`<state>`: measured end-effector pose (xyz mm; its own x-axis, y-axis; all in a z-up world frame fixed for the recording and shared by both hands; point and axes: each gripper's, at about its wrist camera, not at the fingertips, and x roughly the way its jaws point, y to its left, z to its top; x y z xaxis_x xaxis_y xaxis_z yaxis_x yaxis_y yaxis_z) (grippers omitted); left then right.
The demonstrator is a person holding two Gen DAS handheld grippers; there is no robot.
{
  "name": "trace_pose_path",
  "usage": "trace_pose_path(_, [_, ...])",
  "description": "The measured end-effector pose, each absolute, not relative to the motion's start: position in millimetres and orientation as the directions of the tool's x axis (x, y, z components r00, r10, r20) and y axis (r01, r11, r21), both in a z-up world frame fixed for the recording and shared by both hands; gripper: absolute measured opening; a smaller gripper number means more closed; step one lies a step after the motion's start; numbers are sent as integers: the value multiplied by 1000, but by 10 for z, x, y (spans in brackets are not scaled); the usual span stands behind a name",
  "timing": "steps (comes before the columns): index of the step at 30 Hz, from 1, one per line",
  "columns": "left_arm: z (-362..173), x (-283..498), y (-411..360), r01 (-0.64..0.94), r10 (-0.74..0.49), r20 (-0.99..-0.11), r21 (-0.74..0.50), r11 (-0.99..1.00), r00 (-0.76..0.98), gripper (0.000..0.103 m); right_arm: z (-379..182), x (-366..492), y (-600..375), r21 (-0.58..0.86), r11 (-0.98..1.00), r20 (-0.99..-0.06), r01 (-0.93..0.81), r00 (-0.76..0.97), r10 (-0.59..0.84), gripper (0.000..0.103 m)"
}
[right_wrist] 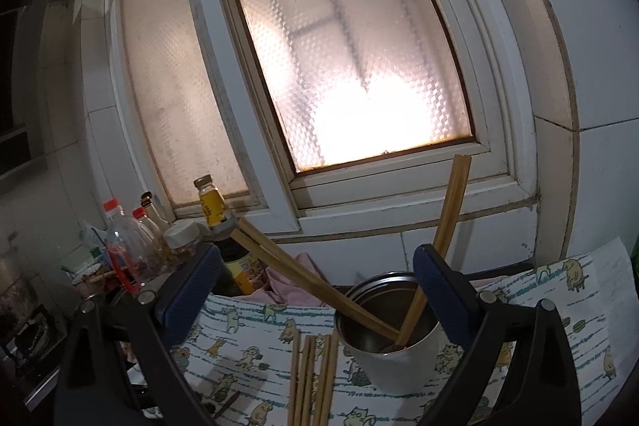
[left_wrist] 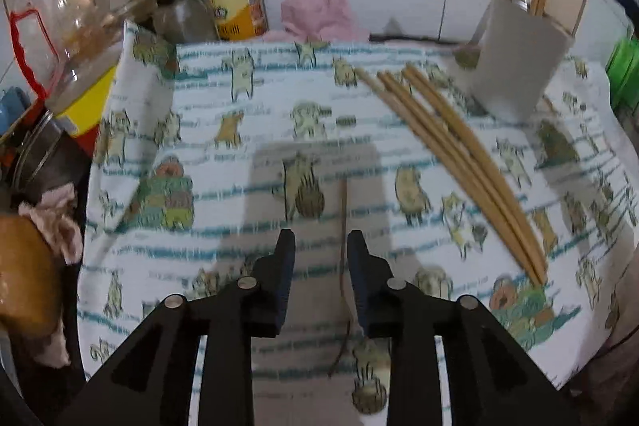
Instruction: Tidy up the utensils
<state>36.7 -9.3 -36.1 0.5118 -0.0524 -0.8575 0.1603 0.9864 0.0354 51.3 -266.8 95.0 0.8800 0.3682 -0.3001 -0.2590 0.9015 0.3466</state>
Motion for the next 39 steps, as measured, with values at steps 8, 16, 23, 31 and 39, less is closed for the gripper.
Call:
trace_pose_path(8, [-479,484,-192,160,-42,-873,41,986,486,4,940,493,-2570,302,914,-300,-272,883,362,97])
trace_pose_path(16, [-150,558,-255,189,-122,-838,-22,982,531,1,952,497,-2533,313,883,-314,-351,839,444,63])
trace_pose_path(23, [352,490,-226,166,-122,-739,-14,986,663,1,780,662,-2322,347,802,-392,-486,702,595,31])
trace_pose_path(31, [34,642,-195,128,-69,-790,13,992,610,1,480,707,-1808,195,816,-568,-544,616,546,25])
trace_pose_path(39, [-335,763,44,45,-36,-837,-14,999,546,1,-88,971,-1466,122,874,-720,-470,564,404,12])
